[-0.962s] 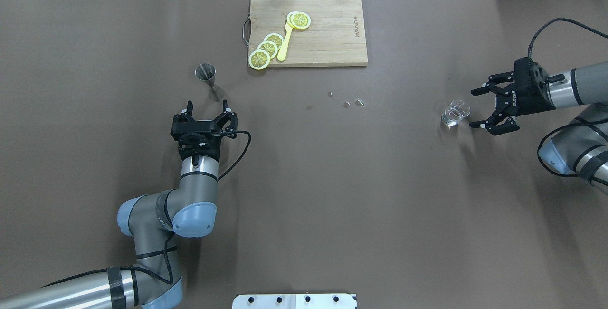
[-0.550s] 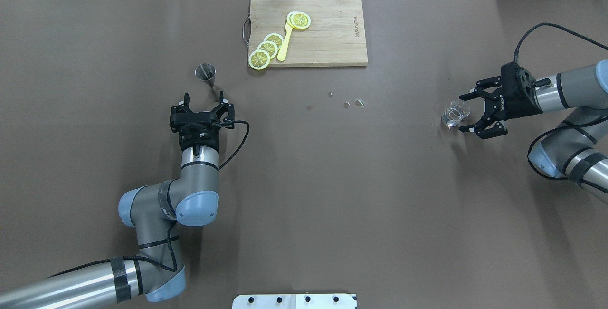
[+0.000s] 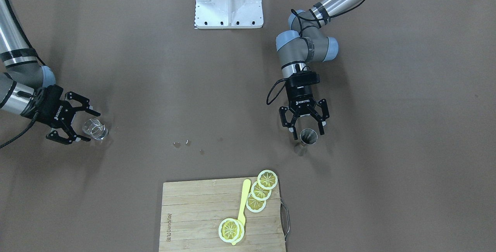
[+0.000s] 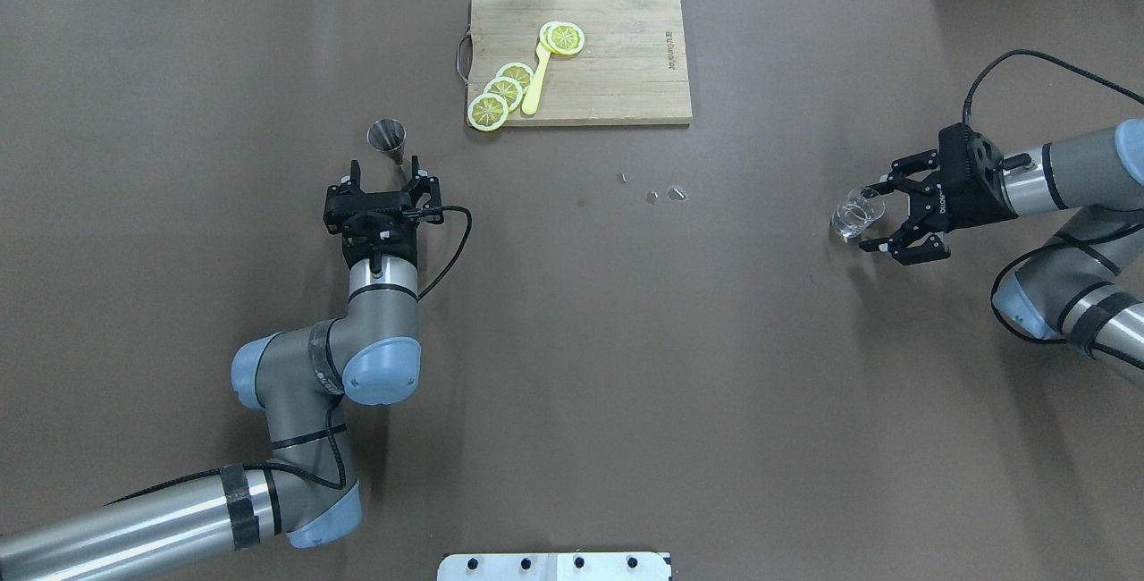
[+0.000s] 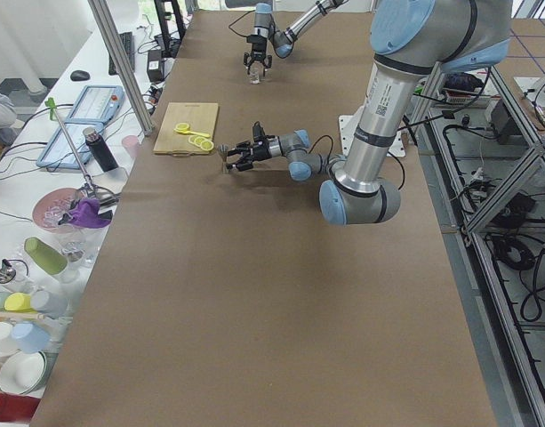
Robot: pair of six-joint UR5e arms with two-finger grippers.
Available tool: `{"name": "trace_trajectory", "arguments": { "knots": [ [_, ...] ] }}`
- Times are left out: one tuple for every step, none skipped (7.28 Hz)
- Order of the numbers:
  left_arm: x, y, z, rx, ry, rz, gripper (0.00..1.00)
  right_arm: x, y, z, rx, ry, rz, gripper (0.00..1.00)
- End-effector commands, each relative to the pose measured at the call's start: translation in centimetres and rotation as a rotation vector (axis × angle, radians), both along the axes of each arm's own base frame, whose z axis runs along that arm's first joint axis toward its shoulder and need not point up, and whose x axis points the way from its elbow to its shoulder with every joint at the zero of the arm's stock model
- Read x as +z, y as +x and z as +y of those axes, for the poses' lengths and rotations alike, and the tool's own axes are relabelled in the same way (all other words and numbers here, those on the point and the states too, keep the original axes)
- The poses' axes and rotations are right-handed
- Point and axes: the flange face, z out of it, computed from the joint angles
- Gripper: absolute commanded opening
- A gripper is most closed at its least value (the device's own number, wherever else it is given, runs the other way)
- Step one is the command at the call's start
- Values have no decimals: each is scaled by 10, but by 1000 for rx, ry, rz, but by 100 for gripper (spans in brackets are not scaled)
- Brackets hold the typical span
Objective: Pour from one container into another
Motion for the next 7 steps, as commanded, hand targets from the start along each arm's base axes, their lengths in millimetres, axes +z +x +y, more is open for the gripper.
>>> {"name": "trace_trajectory", "arguments": {
  "knots": [
    [4, 4, -4, 10, -17, -3, 79, -2, -2, -4, 19, 1, 3, 81],
    [3, 1, -10, 4, -18, 1, 78, -6, -5, -5, 18, 3, 1, 81],
    [-1, 0, -15, 7, -25, 7, 78, -7, -8, -6, 15, 2, 2, 81],
    [-2, -2, -19, 7, -28, 12, 75, -8, -11, -5, 10, 3, 2, 80],
    [-3, -1, -21, 10, -31, 11, 72, -7, -13, -3, 11, -2, 1, 78],
    [-3, 5, -21, 17, -36, 10, 71, -6, -14, -2, 9, -5, 2, 71],
    [-4, 9, -23, 20, -39, 8, 71, -6, -14, -2, 10, -7, 3, 64]
  ]
}}
